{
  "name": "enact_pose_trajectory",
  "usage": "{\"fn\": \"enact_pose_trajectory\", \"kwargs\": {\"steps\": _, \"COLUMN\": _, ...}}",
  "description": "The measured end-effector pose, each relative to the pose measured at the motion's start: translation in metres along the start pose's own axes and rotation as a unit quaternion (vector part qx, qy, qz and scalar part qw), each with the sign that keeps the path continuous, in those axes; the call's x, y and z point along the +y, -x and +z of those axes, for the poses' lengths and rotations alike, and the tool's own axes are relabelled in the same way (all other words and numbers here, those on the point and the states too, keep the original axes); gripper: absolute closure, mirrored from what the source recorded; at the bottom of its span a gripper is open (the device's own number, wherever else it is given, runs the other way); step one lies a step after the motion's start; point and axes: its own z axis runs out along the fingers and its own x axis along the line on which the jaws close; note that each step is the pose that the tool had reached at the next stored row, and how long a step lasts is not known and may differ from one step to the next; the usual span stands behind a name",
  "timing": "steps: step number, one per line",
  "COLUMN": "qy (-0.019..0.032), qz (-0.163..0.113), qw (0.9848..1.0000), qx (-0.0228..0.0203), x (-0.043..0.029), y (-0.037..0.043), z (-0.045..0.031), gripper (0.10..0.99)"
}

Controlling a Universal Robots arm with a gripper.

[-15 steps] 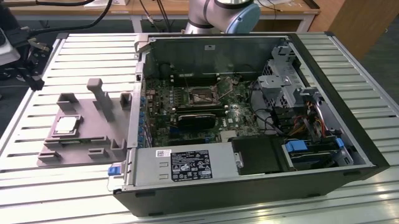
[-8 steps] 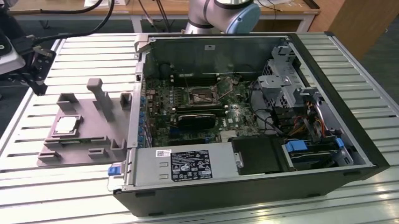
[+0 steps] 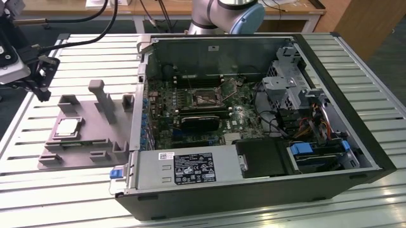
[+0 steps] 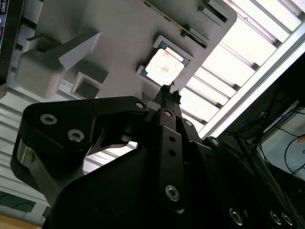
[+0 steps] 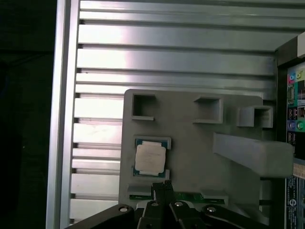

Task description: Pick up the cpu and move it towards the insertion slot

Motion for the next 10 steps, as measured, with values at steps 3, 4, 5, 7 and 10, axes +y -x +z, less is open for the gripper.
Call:
{"fn": "enact_pose_trajectory", "kwargs": {"steps": 3, "qy": 0.0000, "qz": 0.000, "qw": 1.0000, "qx": -0.0001, "x": -0.0002, "y": -0.0004, "z": 0.0056, "gripper": 0.984}}
{"fn": "enact_pose_trajectory", "kwargs": {"steps": 4, "qy": 0.0000, "qz": 0.000, "qw": 1.0000, "qx": -0.0001, "x": -0.0003, "y": -0.0006, "z": 0.0074, "gripper": 0.984}}
{"fn": "enact_pose_trajectory", "kwargs": {"steps": 5, "qy": 0.0000, "qz": 0.000, "qw": 1.0000, "qx": -0.0001, "x": -0.0004, "y": -0.0008, "z": 0.0092, "gripper": 0.984}}
{"fn": "enact_pose_trajectory", "kwargs": {"steps": 7, "qy": 0.0000, "qz": 0.000, "qw": 1.0000, "qx": -0.0001, "x": -0.0005, "y": -0.0011, "z": 0.0128, "gripper": 0.984}}
{"fn": "enact_pose_trajectory", "kwargs": {"steps": 10, "qy": 0.0000, "qz": 0.000, "qw": 1.0000, "qx": -0.0001, "x": -0.0007, "y": -0.0013, "z": 0.0183, "gripper": 0.984}}
